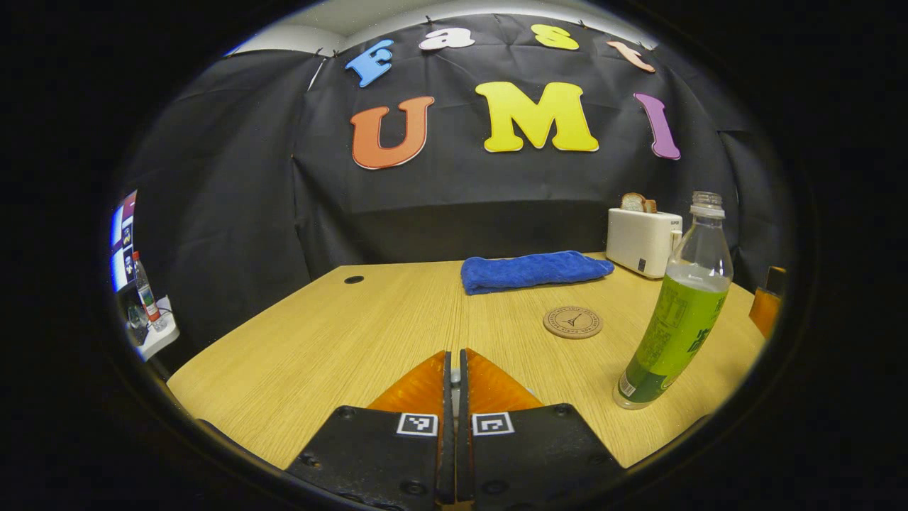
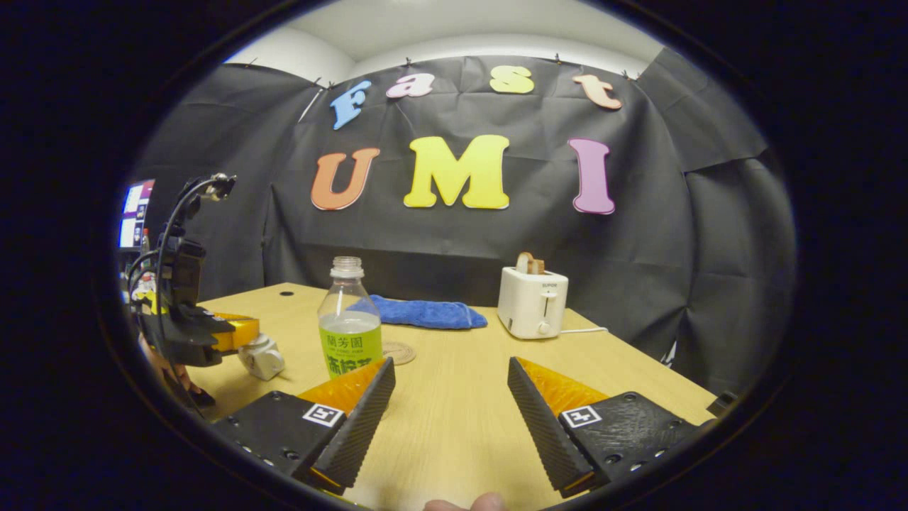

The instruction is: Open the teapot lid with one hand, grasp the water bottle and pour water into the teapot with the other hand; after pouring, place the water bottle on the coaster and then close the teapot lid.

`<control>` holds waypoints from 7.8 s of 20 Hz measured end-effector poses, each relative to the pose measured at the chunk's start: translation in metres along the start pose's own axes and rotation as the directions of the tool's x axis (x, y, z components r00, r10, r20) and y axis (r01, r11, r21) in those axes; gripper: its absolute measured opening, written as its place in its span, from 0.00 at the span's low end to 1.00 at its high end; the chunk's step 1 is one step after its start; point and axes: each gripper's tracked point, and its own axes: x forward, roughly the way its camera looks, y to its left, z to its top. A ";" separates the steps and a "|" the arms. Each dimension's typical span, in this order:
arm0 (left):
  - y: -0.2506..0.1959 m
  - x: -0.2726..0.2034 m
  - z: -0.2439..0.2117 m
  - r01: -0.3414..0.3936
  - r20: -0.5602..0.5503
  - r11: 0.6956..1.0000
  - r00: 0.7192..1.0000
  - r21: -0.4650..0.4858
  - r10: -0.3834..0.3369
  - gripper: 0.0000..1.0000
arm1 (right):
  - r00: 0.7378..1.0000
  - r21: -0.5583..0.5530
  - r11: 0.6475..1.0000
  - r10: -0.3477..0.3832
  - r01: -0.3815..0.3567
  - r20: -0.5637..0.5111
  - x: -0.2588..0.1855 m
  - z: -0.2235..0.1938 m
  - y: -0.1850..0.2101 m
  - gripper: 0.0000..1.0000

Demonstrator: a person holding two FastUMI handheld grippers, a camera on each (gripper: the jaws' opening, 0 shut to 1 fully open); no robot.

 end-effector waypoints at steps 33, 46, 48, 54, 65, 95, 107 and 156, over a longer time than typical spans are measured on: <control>0.058 -0.064 0.032 0.051 0.154 0.997 0.987 -0.060 -0.041 0.03 | 0.987 -0.092 0.986 0.133 -0.141 -0.086 0.061 -0.017 0.112 0.73; 0.105 -0.065 0.027 0.012 0.145 0.995 0.989 -0.098 0.003 0.03 | 0.995 -0.854 0.515 0.096 -0.071 -0.025 0.096 0.020 0.132 0.72; 0.110 -0.066 0.027 0.006 0.147 0.996 0.989 -0.093 0.007 0.03 | 0.994 -0.895 0.440 0.109 -0.070 -0.024 0.101 0.013 0.138 0.71; 0.114 -0.066 0.026 0.010 0.146 0.998 0.989 -0.070 0.000 0.03 | 0.991 -0.980 0.193 0.133 -0.041 -0.015 0.103 0.006 0.147 0.73; 0.118 -0.073 0.038 0.016 0.190 0.999 0.982 -0.048 -0.006 0.03 | 0.979 -0.989 -0.131 0.199 0.074 0.047 0.102 0.011 0.167 0.73; 0.136 -0.076 0.035 -0.007 0.176 0.998 0.984 -0.069 0.020 0.03 | 0.972 -0.907 -0.391 0.223 0.158 0.073 0.093 0.046 0.181 0.71; 0.139 -0.078 0.037 -0.014 0.182 0.997 0.983 -0.071 0.027 0.03 | 0.971 -0.901 -0.401 0.225 0.164 0.077 0.090 0.048 0.185 0.71; 0.097 -0.077 0.058 0.025 0.204 1.000 0.979 -0.016 -0.021 0.03 | 0.948 -0.006 0.953 0.299 -0.301 -0.106 0.235 0.011 0.124 0.74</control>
